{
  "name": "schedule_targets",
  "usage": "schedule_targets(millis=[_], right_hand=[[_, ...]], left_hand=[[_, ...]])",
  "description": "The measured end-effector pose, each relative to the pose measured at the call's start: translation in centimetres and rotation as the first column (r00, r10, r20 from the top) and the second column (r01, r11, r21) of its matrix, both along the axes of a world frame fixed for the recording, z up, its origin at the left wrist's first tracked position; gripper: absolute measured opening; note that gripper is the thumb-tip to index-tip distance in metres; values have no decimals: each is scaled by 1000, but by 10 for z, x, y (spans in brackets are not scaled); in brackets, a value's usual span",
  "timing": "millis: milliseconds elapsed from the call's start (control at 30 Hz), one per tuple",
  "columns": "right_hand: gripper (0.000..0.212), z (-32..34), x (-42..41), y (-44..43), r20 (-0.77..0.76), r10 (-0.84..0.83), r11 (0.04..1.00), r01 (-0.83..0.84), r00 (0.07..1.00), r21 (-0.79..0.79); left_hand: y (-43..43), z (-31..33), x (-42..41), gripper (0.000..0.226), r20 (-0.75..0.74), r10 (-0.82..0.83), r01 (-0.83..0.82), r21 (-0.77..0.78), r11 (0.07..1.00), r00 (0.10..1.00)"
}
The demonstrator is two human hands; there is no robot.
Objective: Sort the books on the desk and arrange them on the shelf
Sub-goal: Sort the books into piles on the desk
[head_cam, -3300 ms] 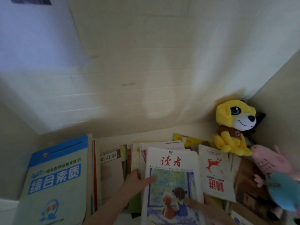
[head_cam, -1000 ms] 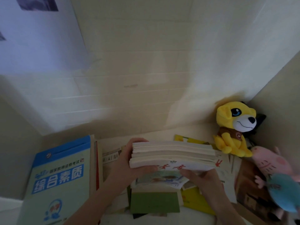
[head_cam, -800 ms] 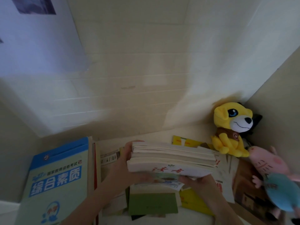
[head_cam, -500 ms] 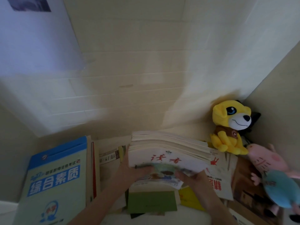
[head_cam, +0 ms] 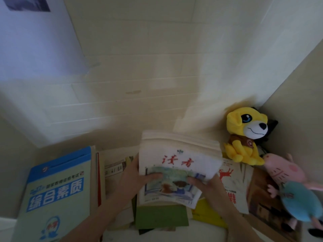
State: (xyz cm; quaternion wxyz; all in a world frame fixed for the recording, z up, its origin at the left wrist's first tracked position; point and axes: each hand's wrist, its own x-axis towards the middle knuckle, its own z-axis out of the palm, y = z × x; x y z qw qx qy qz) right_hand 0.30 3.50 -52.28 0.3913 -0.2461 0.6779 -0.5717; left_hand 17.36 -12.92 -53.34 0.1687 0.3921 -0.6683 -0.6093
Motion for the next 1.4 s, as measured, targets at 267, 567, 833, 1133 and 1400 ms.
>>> schedule_targets(millis=[267, 567, 833, 1133, 1400], right_hand=[[41, 0, -29, -9, -8, -21, 972, 22, 1000, 236], [46, -71, -24, 9, 143, -83, 888, 8, 986, 460], [47, -80, -28, 11, 104, -123, 866, 56, 987, 497], [67, -81, -23, 15, 128, -155, 867, 73, 980, 492], [74, -84, -22, 30, 103, -205, 841, 121, 973, 527]], left_hand=[[2, -3, -19, 36, 144, -67, 30, 247, 968, 987], [24, -44, -11, 31, 334, -196, 90, 307, 947, 922], [2, -52, 16, 42, 544, -26, 216, -289, 933, 839], [-1, -90, 29, 77, 863, -23, 288, -143, 947, 504], [-2, -105, 22, 80, 857, 4, 244, -151, 958, 515]])
